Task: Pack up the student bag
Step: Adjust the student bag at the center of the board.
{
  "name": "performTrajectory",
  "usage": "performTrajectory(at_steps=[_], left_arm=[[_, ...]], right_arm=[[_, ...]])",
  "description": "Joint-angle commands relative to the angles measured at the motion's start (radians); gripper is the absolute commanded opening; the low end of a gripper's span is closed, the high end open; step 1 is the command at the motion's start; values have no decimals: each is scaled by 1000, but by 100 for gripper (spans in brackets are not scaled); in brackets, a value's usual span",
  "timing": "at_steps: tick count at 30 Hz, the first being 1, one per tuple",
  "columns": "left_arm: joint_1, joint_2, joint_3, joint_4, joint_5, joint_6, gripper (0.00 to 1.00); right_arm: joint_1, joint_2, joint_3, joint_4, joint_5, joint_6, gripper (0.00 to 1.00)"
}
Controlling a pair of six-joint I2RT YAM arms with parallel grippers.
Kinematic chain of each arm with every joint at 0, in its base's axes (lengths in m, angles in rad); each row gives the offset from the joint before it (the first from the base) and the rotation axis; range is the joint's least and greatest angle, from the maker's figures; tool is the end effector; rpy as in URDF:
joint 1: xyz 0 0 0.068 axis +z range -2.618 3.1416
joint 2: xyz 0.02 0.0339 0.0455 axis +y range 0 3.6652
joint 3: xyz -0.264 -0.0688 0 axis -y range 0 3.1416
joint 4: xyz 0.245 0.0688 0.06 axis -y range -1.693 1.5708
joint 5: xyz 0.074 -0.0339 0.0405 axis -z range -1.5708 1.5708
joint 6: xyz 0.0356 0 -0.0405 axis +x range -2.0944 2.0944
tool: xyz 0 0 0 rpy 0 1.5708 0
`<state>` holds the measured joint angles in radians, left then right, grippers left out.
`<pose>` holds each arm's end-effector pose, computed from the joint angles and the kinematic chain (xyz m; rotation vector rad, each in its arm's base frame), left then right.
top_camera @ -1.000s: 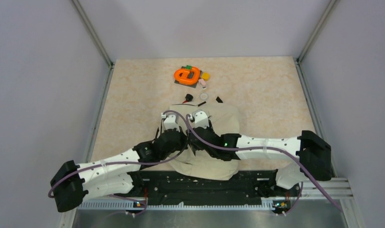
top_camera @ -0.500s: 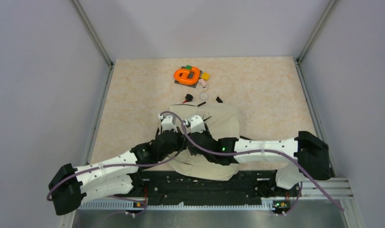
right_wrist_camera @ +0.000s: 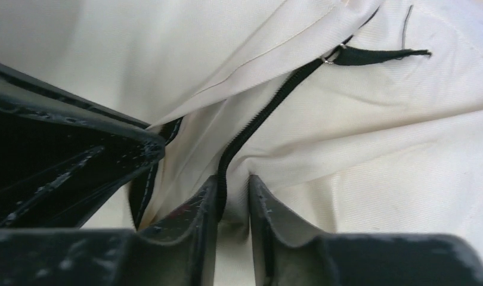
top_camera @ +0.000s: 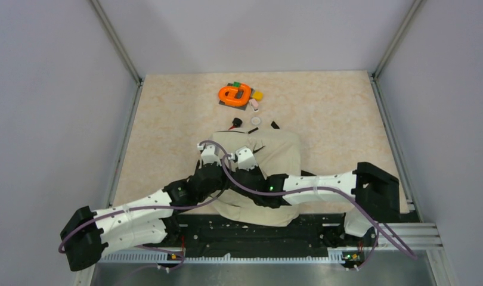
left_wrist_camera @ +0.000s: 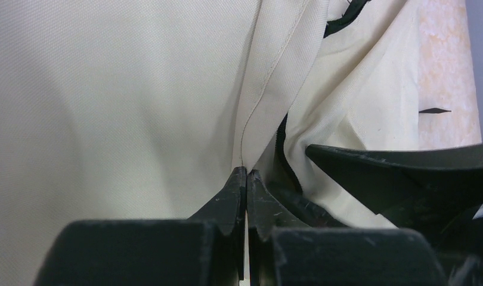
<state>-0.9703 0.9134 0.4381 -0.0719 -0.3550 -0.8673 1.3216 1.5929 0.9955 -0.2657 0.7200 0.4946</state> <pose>0.1208 -0.1545 0.2078 -0.1060 2.1644 -0.7280 0.1036 0.3117 0.2127 -0.5932 2.0996 0.1289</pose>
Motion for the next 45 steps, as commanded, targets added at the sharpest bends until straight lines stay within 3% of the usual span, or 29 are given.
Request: performTrajectory(at_steps=[1,3,7,14,19,27,29,35,40,42,45], left_arm=[[4,-13,-11,33,16,16,0],[4,-10,-12,54,31,34,0],[4,3,-10,130,82,81,0],[2,106,57,239,231,184,0],[2,186,107,261,341,210,15],[3,88,82,317,396,216,51],[2,64,50,328,391,205,54],[2,92,-15,422,367,174,51],[3,190,-30,542,387,169,34],[2,240,-23,509,350,145,23],[1,278,-32,403,281,111,18]], right_arm=[[11,10,12,-101,99,38,12],[11,-17,4,-100,106,51,0],[11,-181,-78,10,102,58,0],[-8,-571,-365,424,28,9,0],[-17,-590,-394,389,11,34,0],[-17,-571,-404,411,-15,41,0],[-17,-573,-400,413,-14,37,0],[-16,-580,-400,411,-14,34,0],[-17,-583,-404,404,-14,42,0],[-17,-587,-403,400,-12,40,0],[-17,-600,-402,392,-4,37,0]])
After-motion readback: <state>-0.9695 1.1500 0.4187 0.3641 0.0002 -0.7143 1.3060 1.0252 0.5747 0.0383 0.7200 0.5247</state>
